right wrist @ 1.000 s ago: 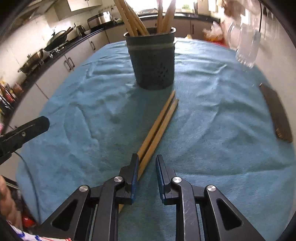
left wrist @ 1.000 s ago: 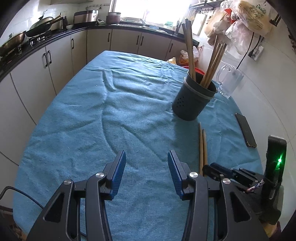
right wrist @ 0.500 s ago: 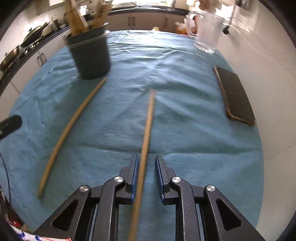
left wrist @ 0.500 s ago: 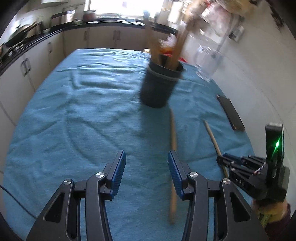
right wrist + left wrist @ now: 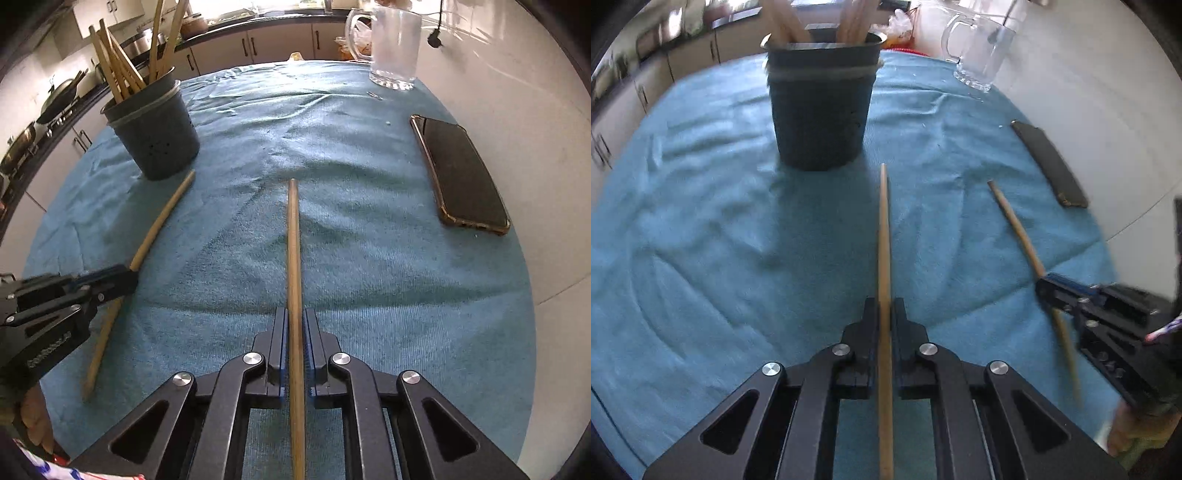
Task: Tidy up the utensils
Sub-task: 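Close the right gripper on a chopstick while the left gripper grasps another, then lift both chopsticks and carry them above the black holder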
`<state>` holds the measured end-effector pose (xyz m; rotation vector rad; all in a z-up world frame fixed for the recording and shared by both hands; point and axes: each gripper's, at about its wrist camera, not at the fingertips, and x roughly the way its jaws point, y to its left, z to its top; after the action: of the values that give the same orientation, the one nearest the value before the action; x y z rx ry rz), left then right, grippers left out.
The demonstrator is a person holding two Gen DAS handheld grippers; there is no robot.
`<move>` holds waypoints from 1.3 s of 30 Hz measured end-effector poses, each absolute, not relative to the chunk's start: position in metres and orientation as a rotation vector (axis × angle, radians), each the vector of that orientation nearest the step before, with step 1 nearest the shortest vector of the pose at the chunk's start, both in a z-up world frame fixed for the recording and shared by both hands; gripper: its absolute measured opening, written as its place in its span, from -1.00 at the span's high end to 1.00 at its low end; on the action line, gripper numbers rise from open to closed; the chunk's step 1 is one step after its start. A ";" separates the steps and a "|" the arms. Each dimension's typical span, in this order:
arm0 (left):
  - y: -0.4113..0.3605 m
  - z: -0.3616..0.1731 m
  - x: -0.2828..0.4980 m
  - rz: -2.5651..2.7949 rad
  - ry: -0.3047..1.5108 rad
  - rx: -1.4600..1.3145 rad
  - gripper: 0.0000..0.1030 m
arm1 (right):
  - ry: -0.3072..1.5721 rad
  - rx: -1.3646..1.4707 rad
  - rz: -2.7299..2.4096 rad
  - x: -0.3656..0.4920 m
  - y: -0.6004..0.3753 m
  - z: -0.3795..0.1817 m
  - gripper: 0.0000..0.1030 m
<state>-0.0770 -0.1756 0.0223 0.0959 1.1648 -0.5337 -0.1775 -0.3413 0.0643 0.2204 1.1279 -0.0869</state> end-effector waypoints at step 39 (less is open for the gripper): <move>-0.193 0.024 -0.041 -0.571 1.167 0.111 0.90 | 1.133 0.097 -0.092 -0.119 -0.343 0.067 0.87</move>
<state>-0.0407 -0.1930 0.0239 0.1109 1.1670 -0.5710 -0.1194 -0.3435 0.0675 0.0969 1.1331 -0.0918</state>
